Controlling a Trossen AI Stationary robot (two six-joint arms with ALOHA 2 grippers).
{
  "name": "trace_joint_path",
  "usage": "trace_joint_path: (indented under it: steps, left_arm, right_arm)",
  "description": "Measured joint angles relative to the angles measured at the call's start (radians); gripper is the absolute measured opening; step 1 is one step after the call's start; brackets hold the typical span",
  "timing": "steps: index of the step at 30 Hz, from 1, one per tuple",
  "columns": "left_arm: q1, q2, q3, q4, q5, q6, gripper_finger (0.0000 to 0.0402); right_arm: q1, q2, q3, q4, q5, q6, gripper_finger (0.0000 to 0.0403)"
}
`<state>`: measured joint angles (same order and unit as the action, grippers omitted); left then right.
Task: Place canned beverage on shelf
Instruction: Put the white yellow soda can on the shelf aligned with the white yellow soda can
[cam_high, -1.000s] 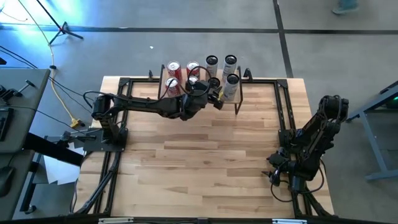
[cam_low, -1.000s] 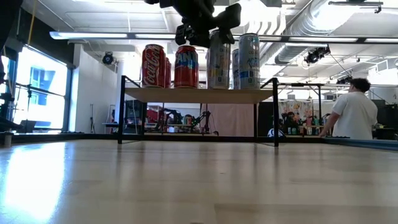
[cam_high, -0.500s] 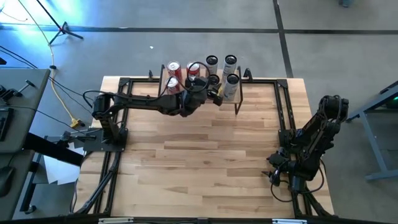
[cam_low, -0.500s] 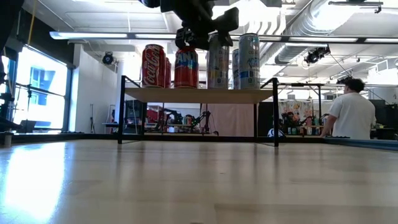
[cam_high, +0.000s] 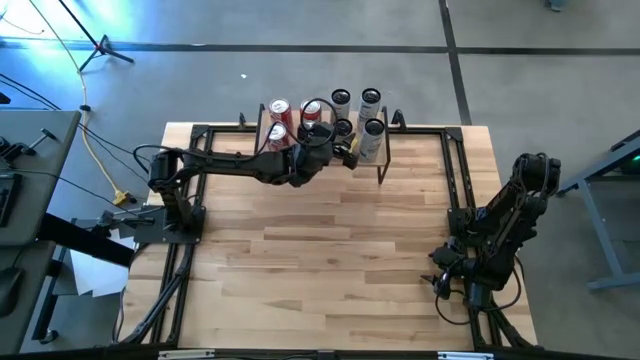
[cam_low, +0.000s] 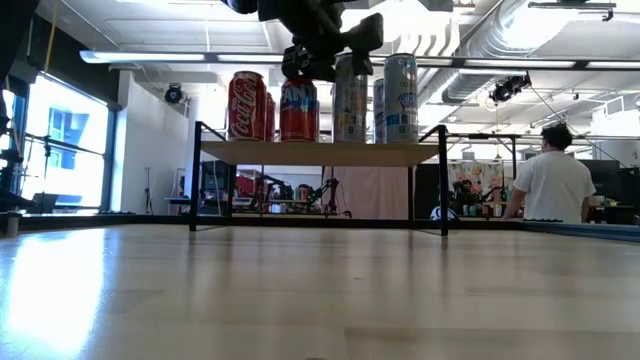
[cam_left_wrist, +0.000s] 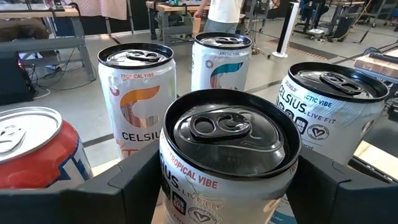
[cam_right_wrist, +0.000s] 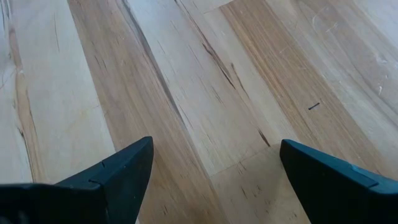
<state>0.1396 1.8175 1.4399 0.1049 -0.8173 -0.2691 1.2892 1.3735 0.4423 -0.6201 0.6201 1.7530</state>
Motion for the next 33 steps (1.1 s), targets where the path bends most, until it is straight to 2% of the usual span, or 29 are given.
trace_joint_path:
  steps: [18, 28, 33]
  left_arm:
    - [-0.017, 0.001, -0.001, 0.021, -0.011, 0.001, 0.0270]
    - [0.004, -0.001, -0.001, 0.031, 0.022, -0.004, 0.0315]
    - [-0.001, -0.001, -0.001, 0.040, 0.021, -0.006, 0.0322]
  right_arm:
    - [0.000, 0.000, 0.000, 0.000, 0.000, 0.000, 0.0339]
    - [0.000, 0.000, 0.000, 0.000, 0.000, 0.000, 0.0339]
    - [0.000, 0.000, 0.000, 0.000, 0.000, 0.000, 0.0339]
